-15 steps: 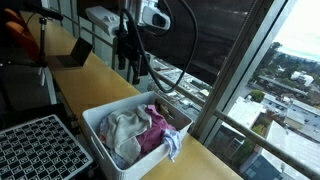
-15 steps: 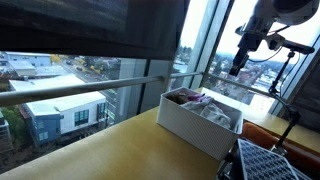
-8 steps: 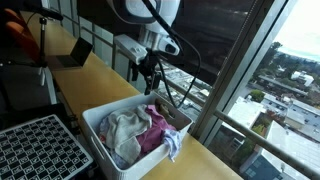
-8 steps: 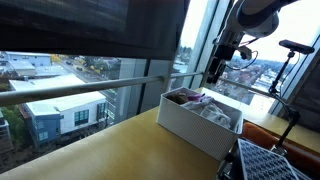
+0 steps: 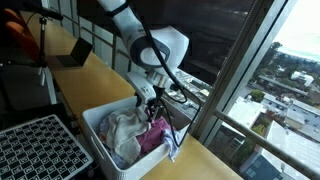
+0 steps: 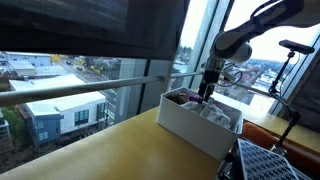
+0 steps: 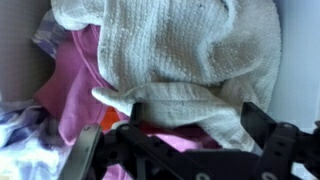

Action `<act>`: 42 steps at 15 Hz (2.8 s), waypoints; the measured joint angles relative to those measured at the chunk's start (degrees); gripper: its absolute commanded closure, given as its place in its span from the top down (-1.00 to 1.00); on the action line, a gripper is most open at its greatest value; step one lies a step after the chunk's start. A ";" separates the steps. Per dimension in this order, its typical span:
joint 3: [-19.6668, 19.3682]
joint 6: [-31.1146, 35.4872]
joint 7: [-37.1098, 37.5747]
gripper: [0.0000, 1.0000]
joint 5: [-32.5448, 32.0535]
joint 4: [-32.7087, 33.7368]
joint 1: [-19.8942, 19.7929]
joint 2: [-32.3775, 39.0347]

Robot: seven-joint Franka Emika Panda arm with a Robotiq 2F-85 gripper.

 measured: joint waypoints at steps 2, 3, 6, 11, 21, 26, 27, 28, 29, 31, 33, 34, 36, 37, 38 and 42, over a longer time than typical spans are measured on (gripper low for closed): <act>0.81 0.89 -0.40 1.00 -0.23 -1.79 -0.13 1.49; 1.45 1.84 -0.50 1.00 -0.26 -3.37 -0.12 2.16; 3.32 5.99 -0.51 0.32 -0.49 -8.86 -0.04 4.01; 4.17 11.69 -0.51 -0.43 -0.63 -16.42 -0.04 3.17; 8.37 11.19 2.43 -1.00 -0.14 -26.95 2.47 -16.24; 8.69 9.30 7.04 -1.00 -0.57 -26.79 7.06 -30.35; 8.94 8.73 8.19 -1.00 -0.65 -26.24 8.03 -32.79; 9.34 8.14 9.44 -1.00 -0.74 -25.46 8.98 -34.98; 10.01 7.62 10.82 -1.00 -0.84 -24.50 9.91 -36.86; 12.08 7.06 14.10 -1.00 -1.31 -21.94 11.86 -39.43; 14.84 6.19 18.08 -1.00 -2.65 -18.32 13.71 -40.37; 16.42 5.82 20.27 -1.00 -3.61 -16.26 14.52 -40.35; 19.83 5.03 24.73 -1.00 -6.39 -11.93 15.67 -39.68; 21.53 4.40 26.92 -1.00 -8.03 -9.58 16.12 -39.11; 23.23 3.59 29.02 -1.00 -9.70 -7.03 16.46 -38.33; 29.52 -0.57 36.46 -1.00 -17.05 4.68 17.62 -33.52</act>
